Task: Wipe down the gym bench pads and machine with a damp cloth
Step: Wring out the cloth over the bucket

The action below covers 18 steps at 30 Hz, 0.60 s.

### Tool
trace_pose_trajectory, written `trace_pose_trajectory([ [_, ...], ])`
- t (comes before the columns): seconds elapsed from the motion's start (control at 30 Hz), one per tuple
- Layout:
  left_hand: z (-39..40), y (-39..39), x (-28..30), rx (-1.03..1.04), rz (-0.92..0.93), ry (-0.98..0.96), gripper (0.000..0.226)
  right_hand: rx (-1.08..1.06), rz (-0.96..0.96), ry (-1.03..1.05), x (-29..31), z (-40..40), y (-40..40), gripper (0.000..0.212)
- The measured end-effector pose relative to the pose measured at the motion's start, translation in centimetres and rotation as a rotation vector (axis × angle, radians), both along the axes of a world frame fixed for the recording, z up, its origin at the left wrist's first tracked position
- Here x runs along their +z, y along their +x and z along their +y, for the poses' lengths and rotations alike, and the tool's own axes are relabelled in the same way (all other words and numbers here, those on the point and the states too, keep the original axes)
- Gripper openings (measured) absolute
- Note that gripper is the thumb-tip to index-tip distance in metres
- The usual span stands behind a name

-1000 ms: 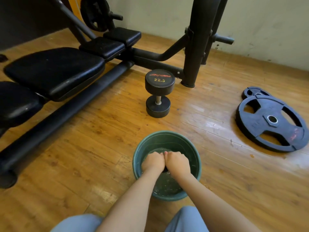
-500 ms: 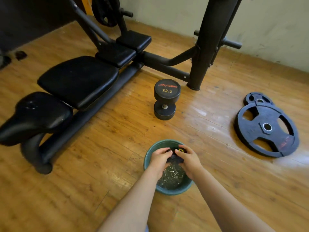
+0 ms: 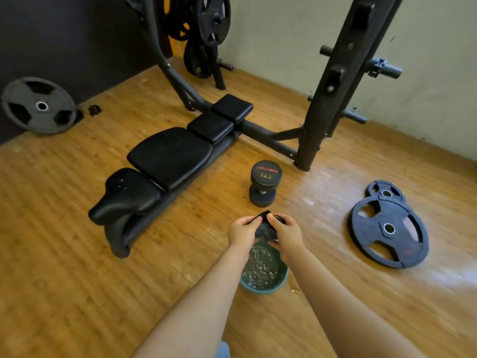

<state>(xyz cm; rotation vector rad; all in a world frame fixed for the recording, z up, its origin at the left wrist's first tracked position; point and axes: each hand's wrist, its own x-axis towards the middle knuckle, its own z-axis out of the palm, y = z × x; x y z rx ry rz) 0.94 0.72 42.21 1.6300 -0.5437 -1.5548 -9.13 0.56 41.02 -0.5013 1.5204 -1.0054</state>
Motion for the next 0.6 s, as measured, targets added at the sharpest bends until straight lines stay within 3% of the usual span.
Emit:
trace_pose_trajectory([
  [0.2, -4.7, 4.0, 4.5, 0.043, -0.035, 0.008, 0.006, -0.027, -0.108, 0.007, 4.3, -3.9, 4.7, 0.028],
  [0.37, -12.3, 9.4, 5.6, 0.075, -0.062, 0.016, 0.005, -0.063, -0.071, 0.012, 5.3, -12.4, 10.8, 0.034],
  [0.6, -26.2, 14.5, 7.4, 0.041, -0.072, -0.015, 0.006, -0.12, -0.109, 0.017, 7.8, -25.2, 15.9, 0.022],
])
